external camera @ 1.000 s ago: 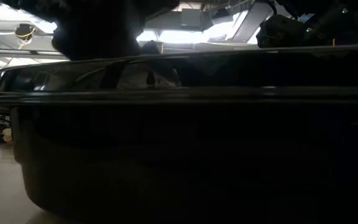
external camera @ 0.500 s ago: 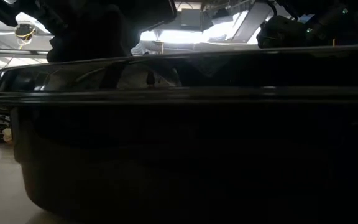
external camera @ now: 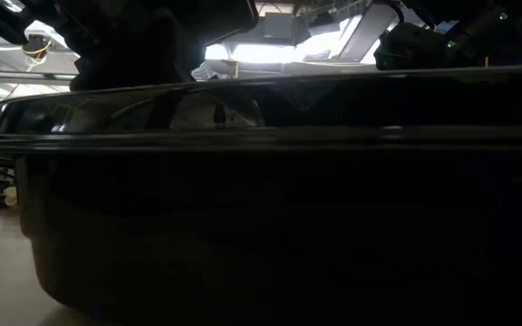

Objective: Pick and placing Produce into tupperware
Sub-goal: Put the bottom red cherry into the black container

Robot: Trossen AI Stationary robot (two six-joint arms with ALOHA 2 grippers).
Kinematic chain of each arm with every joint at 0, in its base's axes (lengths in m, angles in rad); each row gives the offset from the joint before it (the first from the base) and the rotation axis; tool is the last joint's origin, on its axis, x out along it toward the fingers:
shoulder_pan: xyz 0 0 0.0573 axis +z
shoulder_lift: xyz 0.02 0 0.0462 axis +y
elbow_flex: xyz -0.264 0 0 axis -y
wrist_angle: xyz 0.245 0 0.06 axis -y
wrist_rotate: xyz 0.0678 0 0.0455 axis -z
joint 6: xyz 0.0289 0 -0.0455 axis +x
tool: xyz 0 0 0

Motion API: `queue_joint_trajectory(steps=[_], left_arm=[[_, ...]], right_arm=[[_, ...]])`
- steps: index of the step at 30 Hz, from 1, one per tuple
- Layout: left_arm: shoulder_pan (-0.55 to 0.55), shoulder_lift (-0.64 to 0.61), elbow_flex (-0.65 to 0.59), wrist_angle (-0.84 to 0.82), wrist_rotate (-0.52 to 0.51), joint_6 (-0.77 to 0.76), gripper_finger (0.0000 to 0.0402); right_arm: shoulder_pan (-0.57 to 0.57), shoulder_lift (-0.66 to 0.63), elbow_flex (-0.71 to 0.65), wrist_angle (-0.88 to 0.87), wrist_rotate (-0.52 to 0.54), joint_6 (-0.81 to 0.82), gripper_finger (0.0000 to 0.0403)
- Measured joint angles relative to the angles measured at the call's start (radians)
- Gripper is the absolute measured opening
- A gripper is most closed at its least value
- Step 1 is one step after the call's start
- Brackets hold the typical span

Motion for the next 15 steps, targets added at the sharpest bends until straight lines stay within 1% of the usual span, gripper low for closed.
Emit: queue_joint_trajectory(steps=[15], left_arm=[[0.002, 0.000, 0.000, 0.000, 0.000, 0.001, 0.0074]], right_arm=[[0.000, 0.000, 0.000, -0.008, 0.000, 0.000, 0.0181]])
